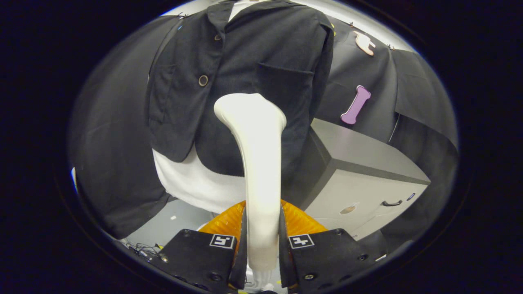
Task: Iron the clothes twice with a garment steamer, once on the left side and once on the right side.
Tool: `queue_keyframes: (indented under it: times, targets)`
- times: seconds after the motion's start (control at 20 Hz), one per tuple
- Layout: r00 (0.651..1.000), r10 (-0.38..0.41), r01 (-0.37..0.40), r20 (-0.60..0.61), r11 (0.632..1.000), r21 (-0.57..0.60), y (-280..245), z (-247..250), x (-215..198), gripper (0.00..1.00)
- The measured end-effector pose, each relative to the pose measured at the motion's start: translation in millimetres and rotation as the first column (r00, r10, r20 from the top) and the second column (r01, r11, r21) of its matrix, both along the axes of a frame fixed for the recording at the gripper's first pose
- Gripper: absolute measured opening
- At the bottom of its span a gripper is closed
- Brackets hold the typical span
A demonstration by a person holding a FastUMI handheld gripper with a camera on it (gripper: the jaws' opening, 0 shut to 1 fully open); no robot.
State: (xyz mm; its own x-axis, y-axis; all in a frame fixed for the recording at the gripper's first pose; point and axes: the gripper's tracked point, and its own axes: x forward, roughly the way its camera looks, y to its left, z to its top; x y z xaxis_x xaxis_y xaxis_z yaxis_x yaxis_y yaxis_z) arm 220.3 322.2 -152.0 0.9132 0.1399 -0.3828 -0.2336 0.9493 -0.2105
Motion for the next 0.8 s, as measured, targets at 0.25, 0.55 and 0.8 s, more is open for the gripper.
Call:
queue_keyframes:
  times: [0.25,0.55,0.8]
  targets:
    - [0.999,0.020,-0.020,-0.049,1.000,-0.015,-1.5,-30.4,-5.3,0.35]
    - [0.995,0.028,-0.030,-0.097,0.999,-0.019,-4.1,-55.7,-10.2,0.35]
    - [0.998,0.043,-0.041,-0.056,0.999,0.028,-8.3,-23.5,-20.0,0.35]
